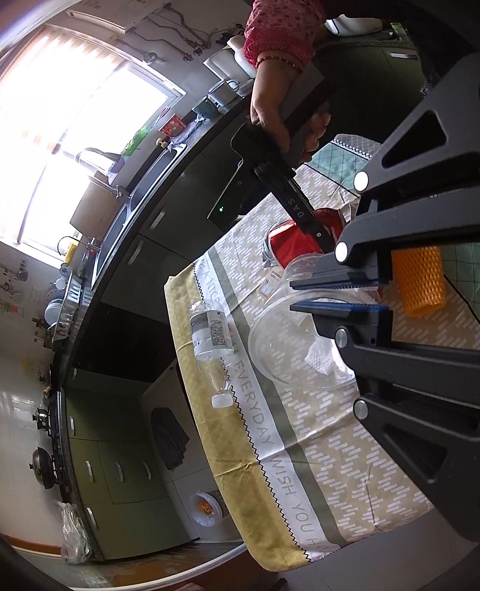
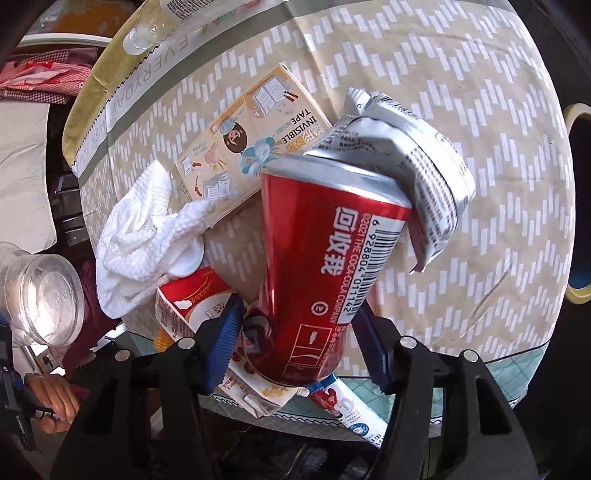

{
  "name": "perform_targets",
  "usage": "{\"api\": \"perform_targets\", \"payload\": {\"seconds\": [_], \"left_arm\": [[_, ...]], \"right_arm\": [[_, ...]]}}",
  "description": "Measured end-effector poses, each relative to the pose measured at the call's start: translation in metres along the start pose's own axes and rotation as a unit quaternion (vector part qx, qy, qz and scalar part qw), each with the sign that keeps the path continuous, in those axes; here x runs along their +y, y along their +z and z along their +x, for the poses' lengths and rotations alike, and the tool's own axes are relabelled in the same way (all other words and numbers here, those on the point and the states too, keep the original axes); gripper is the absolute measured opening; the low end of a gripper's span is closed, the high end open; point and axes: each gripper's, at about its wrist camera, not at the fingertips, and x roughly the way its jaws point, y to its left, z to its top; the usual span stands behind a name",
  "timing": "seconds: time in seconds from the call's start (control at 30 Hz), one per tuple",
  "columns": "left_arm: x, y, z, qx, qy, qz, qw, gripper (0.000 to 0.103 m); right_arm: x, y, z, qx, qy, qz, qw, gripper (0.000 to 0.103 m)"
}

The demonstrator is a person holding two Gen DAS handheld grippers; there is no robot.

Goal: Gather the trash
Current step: 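Close right tool on the crushed red cola can and lift it while left holds the cup, then carry the can over the bin and open right tool while left carries the cup toward the bin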

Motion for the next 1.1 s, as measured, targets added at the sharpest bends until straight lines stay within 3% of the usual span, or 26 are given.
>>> {"api": "perform_targets", "payload": {"seconds": [0.27,0.57,0.87,1.1], "left_arm": [[-0.013,0.002,-0.001,0.004,0.005,0.005,1.0000,0.006],[-0.036,0.007,-0.003,0.003,0.009,0.009,0.9999,0.006],[-0.062,0.016,0.000,0.010,0.014,0.021,0.9996,0.006],[-0.077,0.025,0.009,0.011,0.004,0.019,0.9997,0.006]], "right_arm": [[-0.005,-0.021,-0.006,-0.023,-0.006,-0.067,0.997,0.049],[-0.015,-0.056,-0.033,-0.039,0.050,-0.118,0.991,0.042],[-0.031,-0.085,-0.054,-0.045,0.022,-0.174,0.983,0.036],[-0.039,-0.090,-0.085,-0.059,0.035,-0.195,0.978,0.035]]}}
